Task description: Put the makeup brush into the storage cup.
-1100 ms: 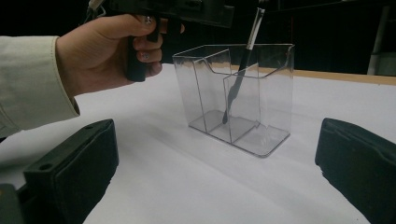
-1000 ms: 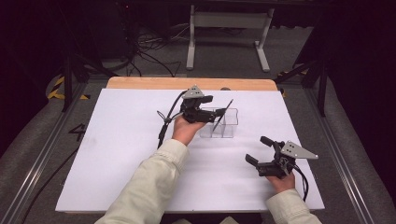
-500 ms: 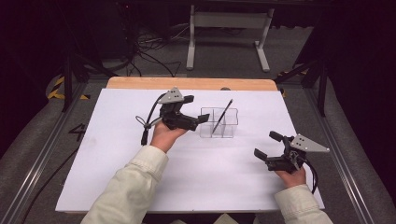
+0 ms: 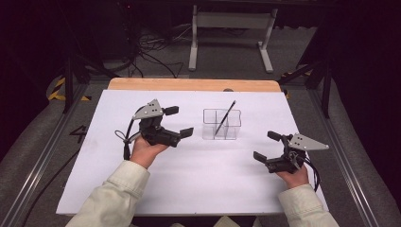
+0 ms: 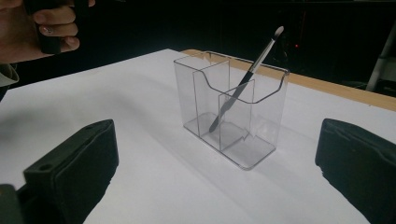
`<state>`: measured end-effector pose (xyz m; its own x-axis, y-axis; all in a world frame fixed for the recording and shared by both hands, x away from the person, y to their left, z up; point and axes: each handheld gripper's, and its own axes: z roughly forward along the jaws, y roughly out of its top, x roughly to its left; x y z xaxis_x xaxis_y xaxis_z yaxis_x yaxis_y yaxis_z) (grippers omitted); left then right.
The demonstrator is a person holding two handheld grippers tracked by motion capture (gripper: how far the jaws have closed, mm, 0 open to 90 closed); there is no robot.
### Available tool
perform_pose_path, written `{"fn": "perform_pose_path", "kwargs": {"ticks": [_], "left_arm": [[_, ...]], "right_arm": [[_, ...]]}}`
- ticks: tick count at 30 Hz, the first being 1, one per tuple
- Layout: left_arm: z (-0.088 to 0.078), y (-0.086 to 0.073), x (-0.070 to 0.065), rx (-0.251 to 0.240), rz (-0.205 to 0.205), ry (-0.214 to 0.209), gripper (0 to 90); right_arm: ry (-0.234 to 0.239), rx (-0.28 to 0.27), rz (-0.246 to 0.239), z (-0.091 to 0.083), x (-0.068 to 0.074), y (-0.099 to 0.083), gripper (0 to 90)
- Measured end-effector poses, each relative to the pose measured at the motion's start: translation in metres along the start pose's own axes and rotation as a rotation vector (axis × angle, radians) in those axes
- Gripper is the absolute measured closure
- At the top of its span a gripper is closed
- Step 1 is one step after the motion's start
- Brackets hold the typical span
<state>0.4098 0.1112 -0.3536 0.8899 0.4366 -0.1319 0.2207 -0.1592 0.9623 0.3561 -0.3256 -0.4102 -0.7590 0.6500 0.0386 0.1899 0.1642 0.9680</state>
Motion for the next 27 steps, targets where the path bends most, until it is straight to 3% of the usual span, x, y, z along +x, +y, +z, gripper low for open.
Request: {"fn": "perform_pose_path", "kwargs": {"ticks": [5, 11, 21, 27], "left_arm": [[-0.013, -0.006, -0.002, 0.011, 0.019, -0.002, 1.9], [-0.031, -0.014, 0.0, 0.012, 0.001, -0.039, 1.8], [-0.057, -0.028, 0.005, 0.007, -0.016, -0.058, 1.7], [-0.069, -0.044, 0.009, 0.014, -0.022, -0.034, 1.8]], "right_arm": [[0.005, 0.008, -0.005, 0.0, 0.0, 0.001, 0.0], [0.001, 0.016, 0.004, -0.002, -0.003, -0.001, 0.0], [0.016, 0.005, 0.022, -0.005, -0.008, -0.006, 0.0], [0.014, 0.016, 0.025, -0.004, -0.008, -0.009, 0.0]]}}
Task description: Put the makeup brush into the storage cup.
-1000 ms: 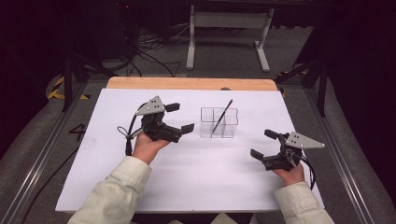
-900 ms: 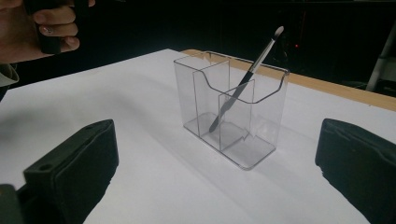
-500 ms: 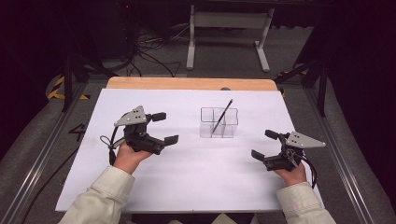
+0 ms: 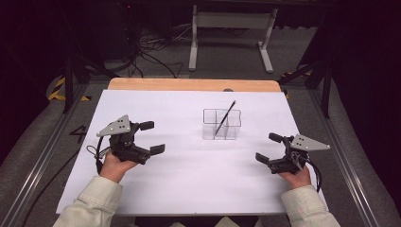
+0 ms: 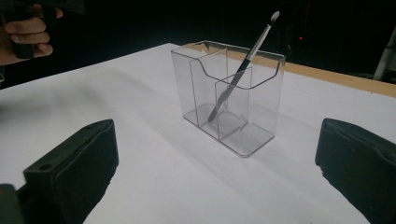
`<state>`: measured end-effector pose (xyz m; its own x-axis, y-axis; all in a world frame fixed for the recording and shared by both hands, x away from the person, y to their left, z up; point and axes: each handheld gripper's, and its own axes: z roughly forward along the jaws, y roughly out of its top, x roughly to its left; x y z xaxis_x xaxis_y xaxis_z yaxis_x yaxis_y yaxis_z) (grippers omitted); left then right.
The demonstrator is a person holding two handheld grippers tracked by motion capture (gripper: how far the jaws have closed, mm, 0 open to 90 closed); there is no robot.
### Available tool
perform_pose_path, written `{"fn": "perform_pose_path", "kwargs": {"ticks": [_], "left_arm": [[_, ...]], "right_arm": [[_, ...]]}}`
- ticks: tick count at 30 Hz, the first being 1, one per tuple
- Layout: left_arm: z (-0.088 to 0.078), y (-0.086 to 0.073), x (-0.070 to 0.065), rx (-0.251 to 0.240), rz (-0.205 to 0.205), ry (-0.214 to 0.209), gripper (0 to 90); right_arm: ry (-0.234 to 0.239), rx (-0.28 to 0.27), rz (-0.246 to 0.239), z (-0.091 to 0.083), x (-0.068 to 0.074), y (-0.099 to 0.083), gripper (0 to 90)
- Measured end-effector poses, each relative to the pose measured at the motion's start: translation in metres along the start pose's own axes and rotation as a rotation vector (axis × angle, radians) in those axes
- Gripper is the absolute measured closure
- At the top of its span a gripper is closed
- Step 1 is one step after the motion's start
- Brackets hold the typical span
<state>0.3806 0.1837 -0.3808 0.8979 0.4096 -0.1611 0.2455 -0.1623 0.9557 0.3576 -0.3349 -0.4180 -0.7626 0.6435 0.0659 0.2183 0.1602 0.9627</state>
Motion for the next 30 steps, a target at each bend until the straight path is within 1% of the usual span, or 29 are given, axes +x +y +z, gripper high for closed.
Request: {"fn": "perform_pose_path", "kwargs": {"ticks": [4, 8, 11, 13, 14, 16, 18, 19, 20, 21, 26, 28, 30], "left_arm": [[-0.007, -0.012, 0.002, 0.011, -0.002, 0.021, 1.8], [-0.013, -0.024, 0.003, 0.011, -0.016, 0.038, 1.8], [-0.017, -0.03, 0.003, 0.015, -0.017, 0.046, 1.8], [-0.02, -0.034, 0.003, 0.012, -0.003, 0.057, 1.8], [-0.022, -0.036, 0.002, 0.01, -0.007, 0.061, 1.8], [-0.024, -0.04, 0.002, 0.004, -0.005, 0.071, 1.8], [-0.027, -0.045, 0.002, 0.001, -0.016, 0.08, 1.9], [-0.027, -0.045, 0.002, 0.001, -0.016, 0.08, 1.9], [-0.029, -0.051, 0.002, 0.005, -0.028, 0.088, 1.9], [-0.029, -0.051, 0.002, 0.005, -0.028, 0.088, 2.0], [-0.03, -0.061, 0.003, 0.022, -0.044, 0.09, 2.0], [-0.03, -0.064, 0.004, 0.026, -0.046, 0.096, 2.0], [-0.03, -0.067, 0.004, 0.041, -0.047, 0.105, 2.1]], "right_arm": [[0.013, -0.008, -0.002, 0.0, 0.001, -0.001, 0.0], [0.022, -0.014, -0.01, 0.001, 0.001, -0.002, 0.0], [0.023, -0.015, -0.016, 0.002, 0.002, -0.005, 0.0], [0.026, -0.018, -0.021, 0.003, 0.002, -0.006, 0.0], [0.02, -0.015, -0.023, 0.003, 0.002, -0.006, 0.0], [0.019, -0.009, -0.015, 0.004, 0.001, -0.008, 0.0], [0.016, -0.005, -0.017, 0.004, 0.001, -0.009, 0.0], [0.016, -0.005, -0.017, 0.004, 0.001, -0.009, 0.0], [0.017, -0.007, -0.018, 0.005, 0.002, -0.01, 0.0], [0.017, -0.007, -0.018, 0.005, 0.002, -0.01, 0.0], [0.013, -0.014, -0.025, 0.005, 0.003, -0.013, 0.0], [0.013, -0.013, -0.027, 0.005, 0.004, -0.014, 0.0], [0.012, -0.011, -0.03, 0.006, 0.005, -0.016, 0.0]]}}
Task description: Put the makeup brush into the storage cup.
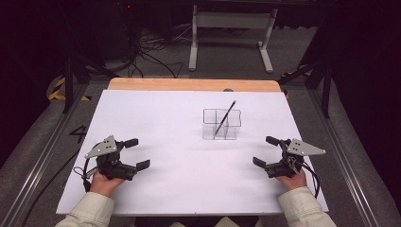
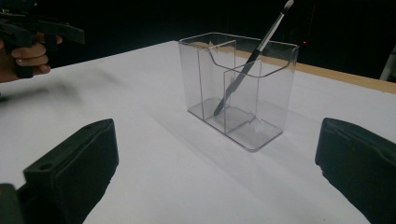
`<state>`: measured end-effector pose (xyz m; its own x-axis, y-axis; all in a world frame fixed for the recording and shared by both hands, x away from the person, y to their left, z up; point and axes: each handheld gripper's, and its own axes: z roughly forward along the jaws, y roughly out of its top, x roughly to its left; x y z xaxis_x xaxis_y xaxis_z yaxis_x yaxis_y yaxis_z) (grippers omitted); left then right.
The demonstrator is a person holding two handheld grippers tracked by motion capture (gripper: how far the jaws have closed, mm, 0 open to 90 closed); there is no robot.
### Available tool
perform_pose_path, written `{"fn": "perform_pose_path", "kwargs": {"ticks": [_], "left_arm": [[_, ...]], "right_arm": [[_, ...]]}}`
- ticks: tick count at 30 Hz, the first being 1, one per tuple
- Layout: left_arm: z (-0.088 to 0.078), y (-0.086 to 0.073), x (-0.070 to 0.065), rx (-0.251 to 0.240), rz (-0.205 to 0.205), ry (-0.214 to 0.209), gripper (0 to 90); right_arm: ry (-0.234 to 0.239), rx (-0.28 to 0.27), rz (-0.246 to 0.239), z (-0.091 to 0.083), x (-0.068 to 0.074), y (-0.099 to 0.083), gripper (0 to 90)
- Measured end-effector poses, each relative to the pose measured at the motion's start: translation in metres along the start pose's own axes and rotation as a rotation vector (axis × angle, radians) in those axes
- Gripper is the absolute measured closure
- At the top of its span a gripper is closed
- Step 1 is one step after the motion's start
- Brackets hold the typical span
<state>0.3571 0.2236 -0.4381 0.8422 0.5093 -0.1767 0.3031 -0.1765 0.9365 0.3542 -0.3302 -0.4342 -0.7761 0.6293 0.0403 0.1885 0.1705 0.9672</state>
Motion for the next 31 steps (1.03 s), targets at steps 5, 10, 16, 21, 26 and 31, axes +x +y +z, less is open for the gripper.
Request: {"fn": "perform_pose_path", "kwargs": {"ticks": [5, 10, 16, 21, 26, 31], "left_arm": [[-0.001, -0.009, 0.001, 0.009, -0.022, 0.025, 2.4], [-0.003, -0.017, 0.003, 0.008, -0.036, 0.049, 2.6], [0.0, -0.025, 0.004, 0.035, -0.049, 0.063, 3.1], [0.0, -0.029, 0.005, 0.045, -0.04, 0.074, 3.6], [0.002, -0.03, 0.0, 0.057, -0.001, 0.077, 3.6], [0.001, -0.031, 0.001, 0.042, -0.011, 0.082, 3.1]], "right_arm": [[-0.001, -0.004, -0.001, 0.0, 0.001, -0.003, 0.0], [0.001, -0.003, 0.013, 0.001, 0.002, -0.009, 0.0], [-0.001, 0.007, 0.018, 0.004, 0.004, -0.013, 0.0], [0.001, 0.009, 0.018, 0.004, 0.003, -0.014, 0.0], [0.001, 0.006, 0.015, 0.004, 0.004, -0.014, 0.0], [-0.001, 0.003, 0.015, 0.004, 0.005, -0.014, 0.0]]}}
